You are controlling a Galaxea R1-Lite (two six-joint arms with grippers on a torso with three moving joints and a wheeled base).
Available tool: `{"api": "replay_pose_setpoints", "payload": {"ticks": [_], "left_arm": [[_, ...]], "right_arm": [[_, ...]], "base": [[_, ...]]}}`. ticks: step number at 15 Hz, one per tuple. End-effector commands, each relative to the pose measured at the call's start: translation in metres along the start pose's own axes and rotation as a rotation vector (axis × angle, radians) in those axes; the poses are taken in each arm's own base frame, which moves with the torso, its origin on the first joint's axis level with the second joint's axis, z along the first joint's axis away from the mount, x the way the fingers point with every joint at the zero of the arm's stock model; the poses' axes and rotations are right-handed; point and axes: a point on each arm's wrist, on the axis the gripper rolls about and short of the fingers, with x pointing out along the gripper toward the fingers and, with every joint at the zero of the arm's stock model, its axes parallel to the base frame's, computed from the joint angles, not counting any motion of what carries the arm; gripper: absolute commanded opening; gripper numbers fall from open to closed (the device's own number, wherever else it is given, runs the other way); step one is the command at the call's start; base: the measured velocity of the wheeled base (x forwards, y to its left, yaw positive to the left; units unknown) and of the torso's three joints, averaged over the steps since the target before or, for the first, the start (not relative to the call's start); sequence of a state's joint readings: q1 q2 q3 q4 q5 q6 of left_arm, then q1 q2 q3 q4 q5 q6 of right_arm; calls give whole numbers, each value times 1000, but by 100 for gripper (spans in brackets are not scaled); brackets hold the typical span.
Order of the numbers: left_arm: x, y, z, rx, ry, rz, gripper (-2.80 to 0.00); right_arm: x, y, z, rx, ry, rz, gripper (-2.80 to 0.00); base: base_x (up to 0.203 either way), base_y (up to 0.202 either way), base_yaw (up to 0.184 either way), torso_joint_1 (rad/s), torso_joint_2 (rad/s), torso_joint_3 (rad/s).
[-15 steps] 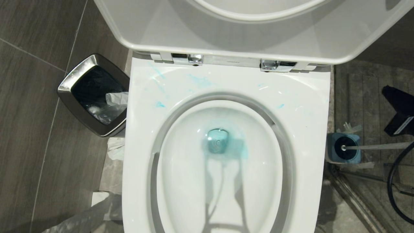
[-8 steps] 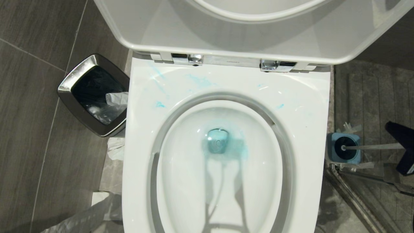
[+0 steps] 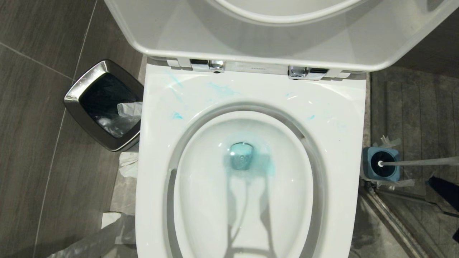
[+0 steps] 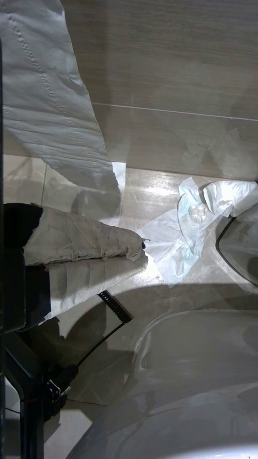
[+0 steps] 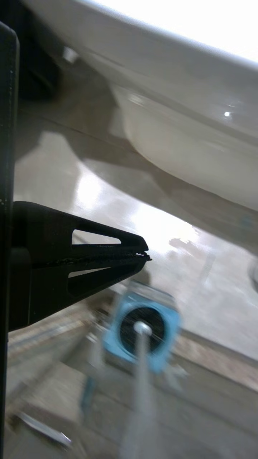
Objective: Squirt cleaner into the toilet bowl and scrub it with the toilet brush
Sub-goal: Scrub the toilet bowl
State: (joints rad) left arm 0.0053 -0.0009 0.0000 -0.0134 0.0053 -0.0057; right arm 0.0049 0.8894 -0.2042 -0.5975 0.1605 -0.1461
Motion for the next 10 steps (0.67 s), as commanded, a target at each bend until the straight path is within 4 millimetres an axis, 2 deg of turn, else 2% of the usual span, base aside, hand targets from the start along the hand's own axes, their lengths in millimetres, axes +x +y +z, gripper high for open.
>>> {"api": "replay_pose_setpoints", "payload": {"ticks": [1,3,7,10], "left_arm": [[1,0,-2,0,8,2,-280],[1,0,-2,0,8,2,-280],[1,0,-2,0,8,2,-280],[1,0,-2,0,8,2,-280]], "right_arm": [[-13,3,-16,4,9,12,-280],[-18,6,-32,36,48,37,-280],[-17,6,-21,247,52,69,-280],[-15,10,-28,285,137,247,-280]], "base": [[0,0,0,0,0,0],[0,0,0,0,0,0],[0,0,0,0,0,0],[0,0,0,0,0,0]]}}
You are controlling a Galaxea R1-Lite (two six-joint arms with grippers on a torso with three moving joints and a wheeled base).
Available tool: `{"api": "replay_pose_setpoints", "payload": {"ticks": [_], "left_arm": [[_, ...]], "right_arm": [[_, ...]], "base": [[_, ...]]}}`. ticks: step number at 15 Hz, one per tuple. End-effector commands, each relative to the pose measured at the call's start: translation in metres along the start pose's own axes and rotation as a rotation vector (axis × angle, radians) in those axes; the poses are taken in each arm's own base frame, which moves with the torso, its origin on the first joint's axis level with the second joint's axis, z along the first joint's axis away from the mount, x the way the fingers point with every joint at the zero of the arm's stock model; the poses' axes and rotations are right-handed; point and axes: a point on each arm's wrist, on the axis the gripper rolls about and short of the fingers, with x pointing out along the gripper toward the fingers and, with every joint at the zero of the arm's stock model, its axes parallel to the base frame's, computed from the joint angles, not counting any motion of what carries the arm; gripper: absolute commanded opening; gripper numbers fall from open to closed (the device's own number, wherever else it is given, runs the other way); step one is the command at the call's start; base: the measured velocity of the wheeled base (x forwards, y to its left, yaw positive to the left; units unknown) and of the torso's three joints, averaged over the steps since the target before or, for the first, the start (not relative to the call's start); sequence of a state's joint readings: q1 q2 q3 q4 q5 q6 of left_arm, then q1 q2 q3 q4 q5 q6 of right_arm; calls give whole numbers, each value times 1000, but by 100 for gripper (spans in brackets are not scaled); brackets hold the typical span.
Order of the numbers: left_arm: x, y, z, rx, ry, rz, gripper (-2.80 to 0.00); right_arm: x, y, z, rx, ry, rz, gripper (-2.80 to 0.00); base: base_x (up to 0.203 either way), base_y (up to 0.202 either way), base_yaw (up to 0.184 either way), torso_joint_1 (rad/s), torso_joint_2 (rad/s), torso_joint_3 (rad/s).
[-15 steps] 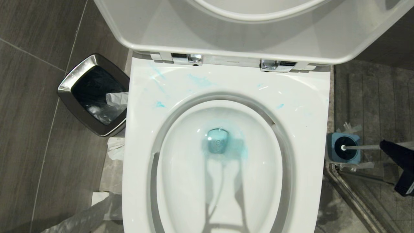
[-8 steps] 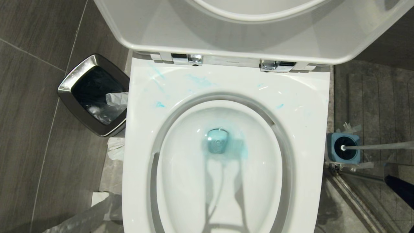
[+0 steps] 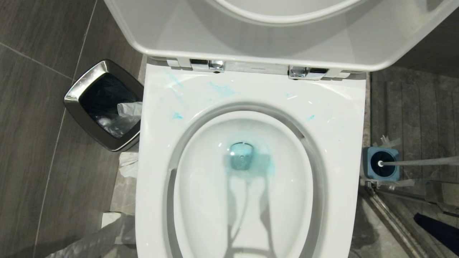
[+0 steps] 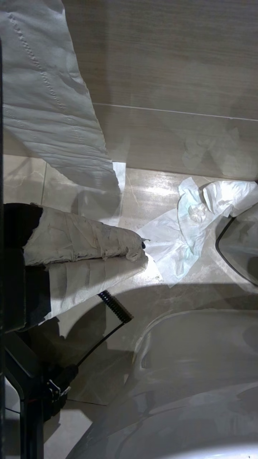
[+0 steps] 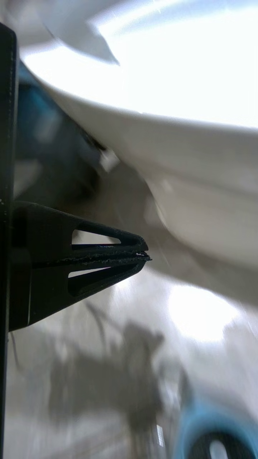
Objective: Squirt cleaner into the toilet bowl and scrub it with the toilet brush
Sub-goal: Scrub the toilet bowl
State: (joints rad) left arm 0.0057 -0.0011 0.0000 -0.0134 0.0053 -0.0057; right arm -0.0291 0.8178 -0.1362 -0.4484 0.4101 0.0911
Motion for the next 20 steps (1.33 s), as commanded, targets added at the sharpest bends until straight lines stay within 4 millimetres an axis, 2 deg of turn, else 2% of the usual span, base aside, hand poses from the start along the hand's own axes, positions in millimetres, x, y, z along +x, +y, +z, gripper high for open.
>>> {"api": "replay_pose_setpoints", "payload": {"ticks": [1,4,6,14,17,20], "left_arm": [[1,0,-2,0,8,1,-280],[1,0,-2,0,8,0,-280],[1,0,-2,0,8,1,-280],[1,0,-2,0,8,1,-280],[1,0,-2,0,8,1,-280],[1,0,-2,0,8,1,-280]], "right_arm": [[4,0,-3,23,48,74,-280],[19,-6,-5,99,139,110,-280],[24,-8,-5,71,161,118,-280],[22,-3,-7,76,160,152,-280],[17,-2,-18,83,178,153,-280],[16,1,-29,103,234,259,-280]], "base": [[0,0,0,0,0,0],[0,0,0,0,0,0],[0,0,0,0,0,0],[0,0,0,0,0,0],[0,0,0,0,0,0],[0,0,0,0,0,0]]}}
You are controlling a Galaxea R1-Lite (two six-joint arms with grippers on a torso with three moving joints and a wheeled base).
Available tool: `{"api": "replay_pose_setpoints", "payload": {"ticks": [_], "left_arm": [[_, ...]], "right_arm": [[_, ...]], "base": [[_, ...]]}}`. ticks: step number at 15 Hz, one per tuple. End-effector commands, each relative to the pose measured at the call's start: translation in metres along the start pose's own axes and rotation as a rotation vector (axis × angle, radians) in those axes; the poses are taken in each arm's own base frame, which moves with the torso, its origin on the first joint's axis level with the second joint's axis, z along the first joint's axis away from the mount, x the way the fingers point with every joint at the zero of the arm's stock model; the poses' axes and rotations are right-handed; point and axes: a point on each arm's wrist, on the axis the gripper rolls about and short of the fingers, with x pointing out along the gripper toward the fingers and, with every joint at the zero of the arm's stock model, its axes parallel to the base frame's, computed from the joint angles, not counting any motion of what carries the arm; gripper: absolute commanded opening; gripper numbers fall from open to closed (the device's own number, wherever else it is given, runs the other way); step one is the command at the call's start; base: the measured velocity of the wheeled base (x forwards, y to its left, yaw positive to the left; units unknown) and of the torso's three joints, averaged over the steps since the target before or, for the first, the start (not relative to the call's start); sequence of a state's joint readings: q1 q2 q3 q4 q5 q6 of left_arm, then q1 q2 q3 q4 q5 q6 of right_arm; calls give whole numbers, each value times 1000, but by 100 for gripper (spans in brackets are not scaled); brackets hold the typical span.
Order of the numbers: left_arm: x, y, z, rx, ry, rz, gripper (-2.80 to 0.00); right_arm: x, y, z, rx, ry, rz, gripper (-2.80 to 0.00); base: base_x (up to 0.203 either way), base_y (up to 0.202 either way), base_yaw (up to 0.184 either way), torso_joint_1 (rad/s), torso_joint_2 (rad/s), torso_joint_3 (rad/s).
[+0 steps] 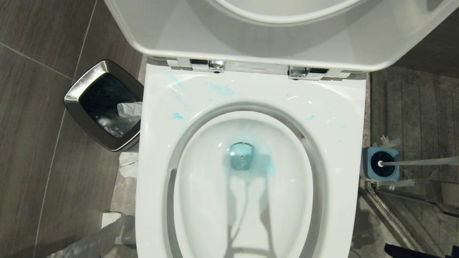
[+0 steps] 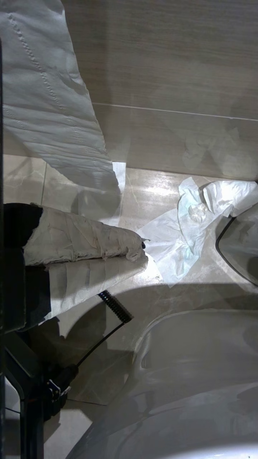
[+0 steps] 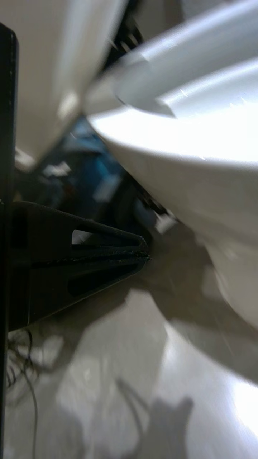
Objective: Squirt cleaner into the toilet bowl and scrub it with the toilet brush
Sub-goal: Scrub the toilet bowl
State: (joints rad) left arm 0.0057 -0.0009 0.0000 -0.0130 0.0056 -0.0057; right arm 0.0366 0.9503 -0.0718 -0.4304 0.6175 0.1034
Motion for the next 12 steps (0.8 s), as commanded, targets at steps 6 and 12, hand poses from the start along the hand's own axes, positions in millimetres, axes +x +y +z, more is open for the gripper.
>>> {"api": "replay_pose_setpoints", "payload": {"ticks": [6,12], "left_arm": [[1,0,-2,0,8,1,-280],[1,0,-2,0,8,1,-280]], "right_arm": [[18,-12,-30,111,239,133,-280],[17,-12,-38,100,304,139,-280]], "base": [[0,0,0,0,0,0],[0,0,0,0,0,0]]}}
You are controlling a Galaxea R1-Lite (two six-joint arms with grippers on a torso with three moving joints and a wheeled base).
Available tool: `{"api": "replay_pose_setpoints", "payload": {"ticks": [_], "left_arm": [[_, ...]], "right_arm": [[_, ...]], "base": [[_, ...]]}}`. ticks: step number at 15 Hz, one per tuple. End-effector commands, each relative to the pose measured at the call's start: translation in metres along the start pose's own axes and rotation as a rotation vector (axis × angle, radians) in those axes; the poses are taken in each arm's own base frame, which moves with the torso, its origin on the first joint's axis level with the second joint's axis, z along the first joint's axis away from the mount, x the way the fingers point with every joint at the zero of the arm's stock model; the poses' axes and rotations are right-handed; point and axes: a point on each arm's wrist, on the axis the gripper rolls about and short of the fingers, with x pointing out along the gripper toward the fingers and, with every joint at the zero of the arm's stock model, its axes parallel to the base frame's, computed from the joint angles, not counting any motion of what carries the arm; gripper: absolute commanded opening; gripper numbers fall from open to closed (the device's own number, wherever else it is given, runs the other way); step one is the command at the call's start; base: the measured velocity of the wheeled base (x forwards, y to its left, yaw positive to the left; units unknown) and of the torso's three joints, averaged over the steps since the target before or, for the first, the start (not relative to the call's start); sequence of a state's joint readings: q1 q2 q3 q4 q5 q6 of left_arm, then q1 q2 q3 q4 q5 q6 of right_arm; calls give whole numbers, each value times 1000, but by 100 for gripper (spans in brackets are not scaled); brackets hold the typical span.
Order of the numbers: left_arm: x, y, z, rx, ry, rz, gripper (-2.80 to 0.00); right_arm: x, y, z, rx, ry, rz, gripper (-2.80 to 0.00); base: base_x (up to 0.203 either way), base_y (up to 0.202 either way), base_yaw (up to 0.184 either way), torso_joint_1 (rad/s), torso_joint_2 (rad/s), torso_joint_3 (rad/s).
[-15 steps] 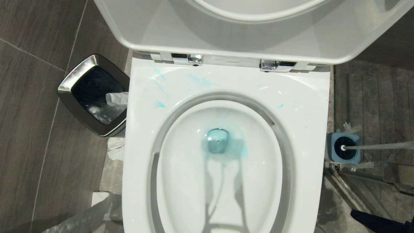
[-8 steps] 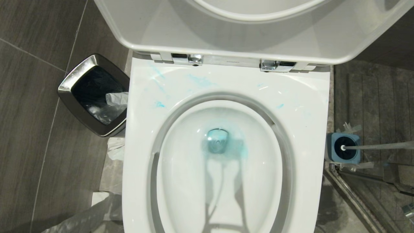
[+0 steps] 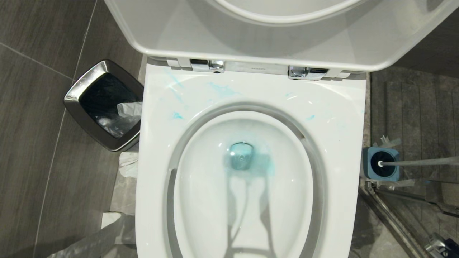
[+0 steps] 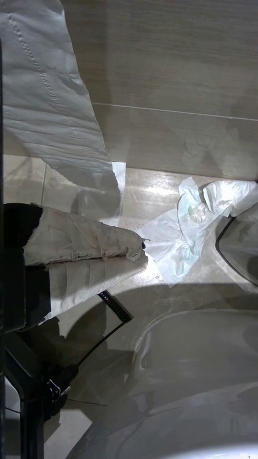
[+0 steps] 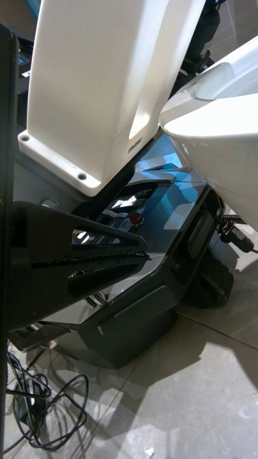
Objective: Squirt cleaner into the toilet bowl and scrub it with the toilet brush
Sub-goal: Scrub the toilet bowl
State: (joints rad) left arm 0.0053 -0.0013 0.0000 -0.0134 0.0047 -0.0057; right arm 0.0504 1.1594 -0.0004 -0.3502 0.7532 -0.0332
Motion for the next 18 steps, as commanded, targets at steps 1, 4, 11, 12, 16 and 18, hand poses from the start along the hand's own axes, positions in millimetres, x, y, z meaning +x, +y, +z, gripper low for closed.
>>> {"api": "replay_pose_setpoints", "payload": {"ticks": [1,4,11,12,16,18], "left_arm": [[1,0,-2,0,9,2,-280],[1,0,-2,0,9,2,-280],[1,0,-2,0,9,1,-280],[1,0,-2,0,9,2,-280],[1,0,-2,0,9,2,-280],[1,0,-2,0,9,2,-280]], "right_arm": [[1,0,-4,12,14,5,-280],[1,0,-5,24,26,6,-280],[-3,3,-6,26,5,1,-280],[-4,4,-6,54,-11,1,-280],[-4,3,8,222,-42,-15,-280],[-5,2,18,222,-80,-89,-280]], "base": [[0,0,0,0,0,0],[0,0,0,0,0,0],[0,0,0,0,0,0],[0,0,0,0,0,0],[0,0,0,0,0,0],[0,0,0,0,0,0]]}}
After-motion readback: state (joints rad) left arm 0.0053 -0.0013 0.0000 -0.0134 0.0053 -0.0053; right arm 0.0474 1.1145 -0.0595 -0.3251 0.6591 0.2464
